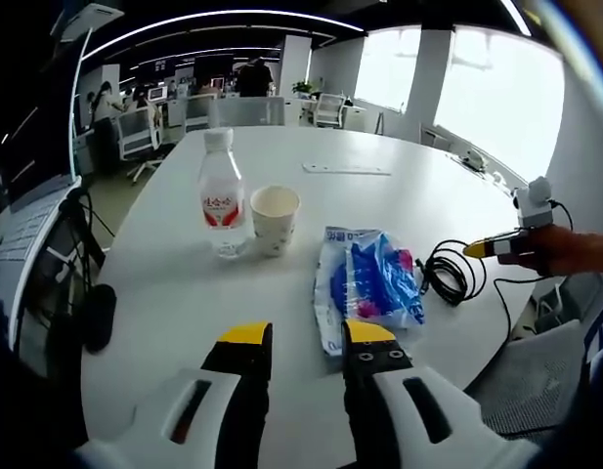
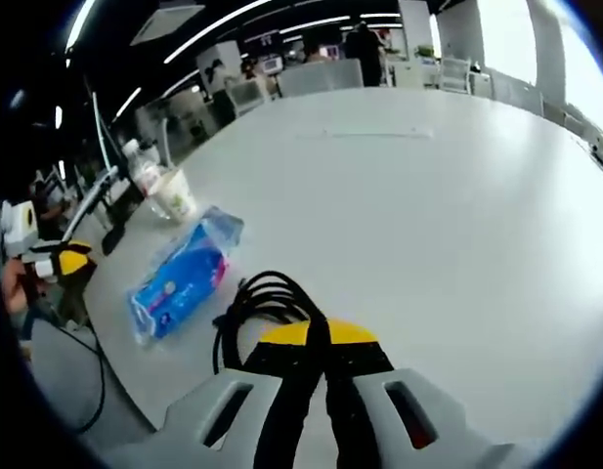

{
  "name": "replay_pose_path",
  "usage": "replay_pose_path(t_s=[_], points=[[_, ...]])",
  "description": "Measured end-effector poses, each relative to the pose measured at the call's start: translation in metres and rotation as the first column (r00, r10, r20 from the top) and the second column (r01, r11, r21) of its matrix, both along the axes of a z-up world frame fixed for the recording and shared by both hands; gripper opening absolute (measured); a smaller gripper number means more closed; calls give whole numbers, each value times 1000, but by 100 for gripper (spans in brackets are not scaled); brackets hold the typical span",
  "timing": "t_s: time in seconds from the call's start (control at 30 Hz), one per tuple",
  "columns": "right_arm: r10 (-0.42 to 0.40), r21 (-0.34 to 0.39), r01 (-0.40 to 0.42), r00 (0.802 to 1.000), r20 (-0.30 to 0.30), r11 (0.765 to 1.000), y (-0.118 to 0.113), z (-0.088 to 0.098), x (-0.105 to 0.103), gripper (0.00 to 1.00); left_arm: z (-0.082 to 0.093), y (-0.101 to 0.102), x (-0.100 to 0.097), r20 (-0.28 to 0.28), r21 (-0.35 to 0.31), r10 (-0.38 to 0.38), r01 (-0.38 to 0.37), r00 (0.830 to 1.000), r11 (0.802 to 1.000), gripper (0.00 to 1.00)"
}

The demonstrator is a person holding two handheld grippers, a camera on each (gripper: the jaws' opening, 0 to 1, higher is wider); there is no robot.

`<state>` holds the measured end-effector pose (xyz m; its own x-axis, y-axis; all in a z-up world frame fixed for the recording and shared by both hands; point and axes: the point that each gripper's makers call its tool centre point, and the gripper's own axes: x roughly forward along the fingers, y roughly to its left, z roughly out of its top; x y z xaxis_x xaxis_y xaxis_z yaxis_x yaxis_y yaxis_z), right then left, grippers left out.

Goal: Arrange the tabletop items into an orderly group along one side of the table until the central work area is clear of visible clutter.

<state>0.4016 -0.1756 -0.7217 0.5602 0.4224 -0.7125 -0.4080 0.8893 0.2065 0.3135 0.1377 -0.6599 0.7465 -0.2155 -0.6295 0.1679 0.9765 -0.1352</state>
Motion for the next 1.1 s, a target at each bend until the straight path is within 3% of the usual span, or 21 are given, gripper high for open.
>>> replay_pose_path(t_s=[0.17,0.27,0.47,0.57,0.73,1.1], points=[[28,-63,-26,999,23,998,-2,-2,0,9,0,1,0,-1,2,-1,1,1000,1000,27],[34,-65,-33,999,15,997,-2,-3,-1,14,-2,2,-1,-3,1,3,-3,1000,1000,27],[39,-72,-37,999,20,997,-2,-1,-2,14,-3,4,-4,-5,0,7,-7,1000,1000,27],[67,-117,-61,997,43,991,-3,2,0,13,-4,4,-5,-5,3,8,-8,1000,1000,27],[104,-131,-95,993,61,987,2,9,4,14,-5,3,-8,-8,-5,12,-12,1000,1000,27],[134,-112,-126,989,68,986,18,14,12,14,-6,4,-11,-8,-7,20,-20,1000,1000,27]])
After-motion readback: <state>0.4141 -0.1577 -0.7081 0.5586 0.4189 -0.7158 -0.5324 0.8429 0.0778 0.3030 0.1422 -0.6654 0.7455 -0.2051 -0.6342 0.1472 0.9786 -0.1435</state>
